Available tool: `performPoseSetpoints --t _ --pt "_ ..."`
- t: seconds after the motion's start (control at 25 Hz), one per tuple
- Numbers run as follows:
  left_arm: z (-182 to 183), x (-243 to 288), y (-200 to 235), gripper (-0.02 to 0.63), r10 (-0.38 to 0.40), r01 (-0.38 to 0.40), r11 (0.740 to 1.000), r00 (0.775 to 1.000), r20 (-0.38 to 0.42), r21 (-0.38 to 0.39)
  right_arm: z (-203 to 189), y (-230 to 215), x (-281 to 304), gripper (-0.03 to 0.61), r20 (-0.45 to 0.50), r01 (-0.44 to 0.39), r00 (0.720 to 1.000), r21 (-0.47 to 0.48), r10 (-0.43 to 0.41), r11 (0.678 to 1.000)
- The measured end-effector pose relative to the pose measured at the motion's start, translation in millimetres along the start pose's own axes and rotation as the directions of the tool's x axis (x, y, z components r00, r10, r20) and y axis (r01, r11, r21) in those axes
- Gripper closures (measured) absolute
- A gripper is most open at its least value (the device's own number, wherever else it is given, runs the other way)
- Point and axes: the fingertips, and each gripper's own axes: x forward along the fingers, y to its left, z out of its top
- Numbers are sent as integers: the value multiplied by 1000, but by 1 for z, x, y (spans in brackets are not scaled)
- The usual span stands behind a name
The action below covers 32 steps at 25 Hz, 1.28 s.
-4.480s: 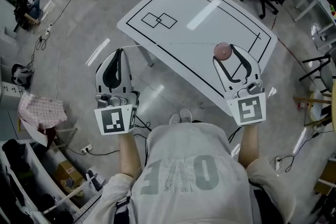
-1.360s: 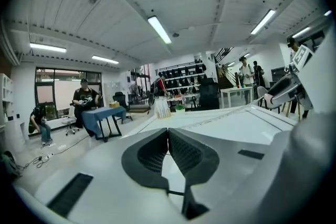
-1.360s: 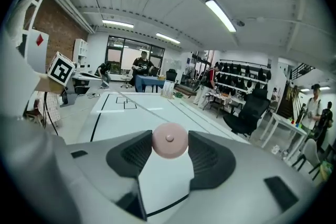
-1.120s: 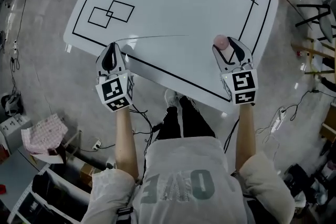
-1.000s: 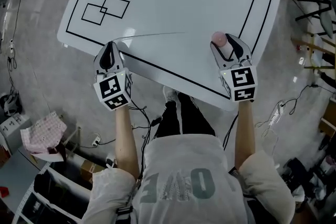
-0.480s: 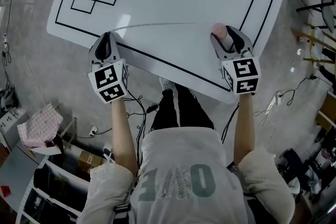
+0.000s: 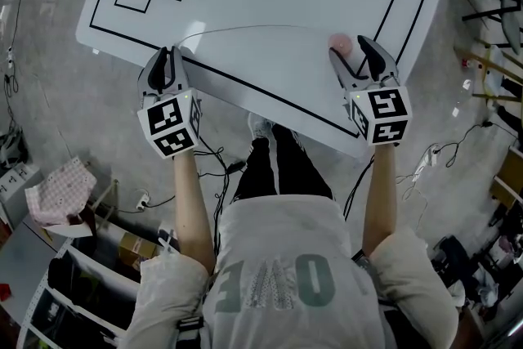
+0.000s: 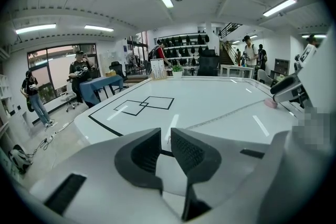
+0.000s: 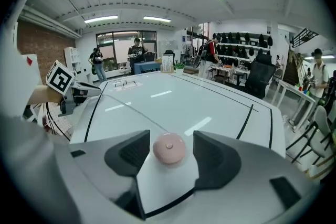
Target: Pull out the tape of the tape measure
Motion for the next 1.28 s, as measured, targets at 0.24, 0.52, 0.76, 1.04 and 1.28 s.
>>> performPoseSetpoints --t 0.24,0.52,0.76,1.04,1.28 --pt "47 -21 8 582 22 -22 1000 992 127 -6 41 -4 -22 325 109 54 993 -23 -52 998" --pt "141 -81 15 583 47 -51 999 937 346 2 121 -6 -79 327 312 105 946 -31 -90 994" --pt "204 -157 9 583 47 -63 998 849 527 13 172 13 -142 435 477 147 873 -49 -107 988" --pt "231 -242 -14 584 42 -90 995 726 686 35 191 47 -208 526 627 208 767 -45 -134 977" --pt "220 -291 -42 584 -15 -57 996 620 785 65 179 84 -249 541 705 235 693 -25 -149 972"
